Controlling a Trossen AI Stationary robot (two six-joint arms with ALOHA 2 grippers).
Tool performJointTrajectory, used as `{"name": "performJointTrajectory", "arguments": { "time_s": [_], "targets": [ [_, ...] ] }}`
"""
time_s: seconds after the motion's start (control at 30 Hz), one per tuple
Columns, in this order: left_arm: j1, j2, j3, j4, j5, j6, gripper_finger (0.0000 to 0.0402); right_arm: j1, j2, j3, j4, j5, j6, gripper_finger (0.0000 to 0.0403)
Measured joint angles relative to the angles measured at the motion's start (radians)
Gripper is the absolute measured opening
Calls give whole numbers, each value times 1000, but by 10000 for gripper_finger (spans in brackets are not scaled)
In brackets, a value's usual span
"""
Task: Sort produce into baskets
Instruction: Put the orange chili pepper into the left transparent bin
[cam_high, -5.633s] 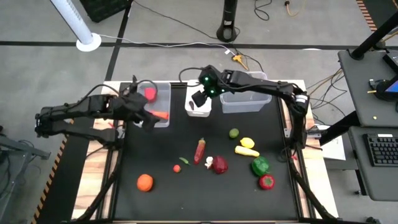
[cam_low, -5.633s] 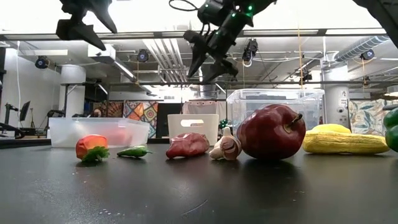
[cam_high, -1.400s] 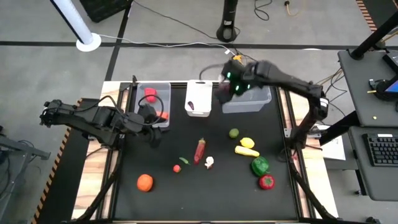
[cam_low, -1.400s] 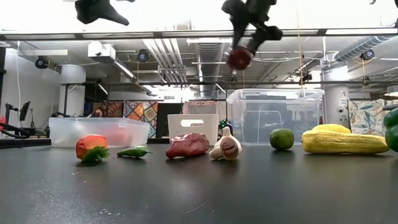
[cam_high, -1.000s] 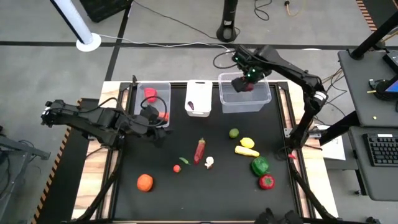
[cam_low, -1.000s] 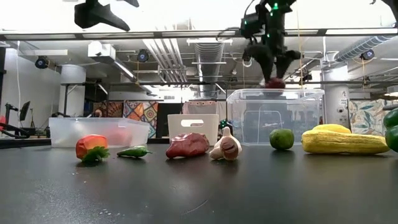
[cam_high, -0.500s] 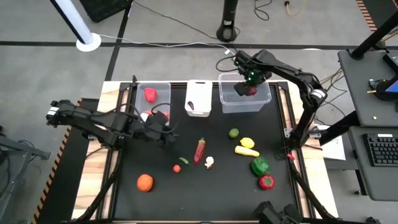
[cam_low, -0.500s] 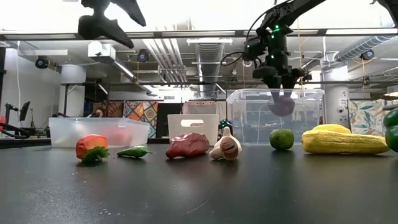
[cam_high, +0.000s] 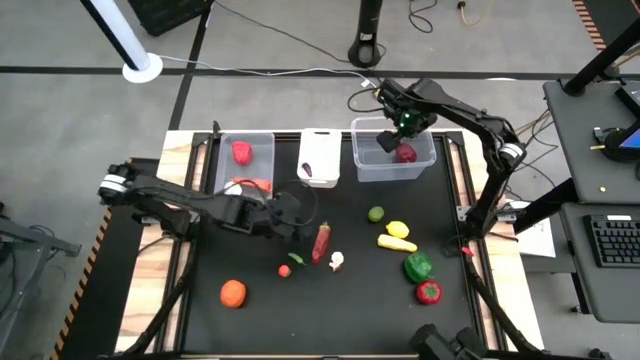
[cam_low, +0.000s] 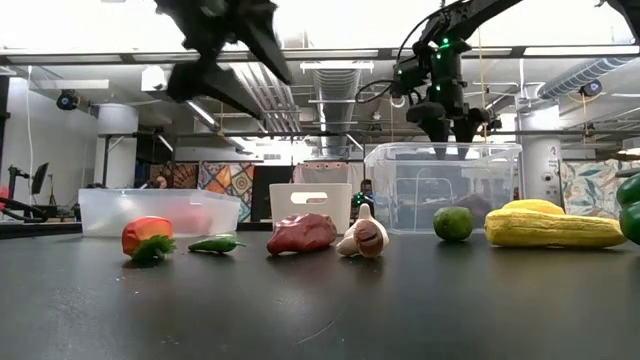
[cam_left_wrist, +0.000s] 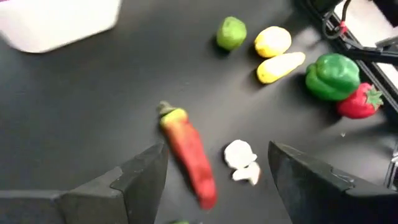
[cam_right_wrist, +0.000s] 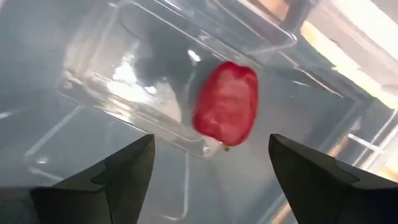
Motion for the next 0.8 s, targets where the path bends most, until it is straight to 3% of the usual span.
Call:
{"name": "performJointTrajectory", "arguments": {
  "time_s": [0.33, 0.8],
  "targets": [
    [14, 218, 0, 63, 43, -96, 259, 0, -43, 105, -6, -5, -20, 297],
    [14, 359, 0, 176, 62, -113, 259, 0, -48, 207, -27, -3, -56, 296]
  ]
}}
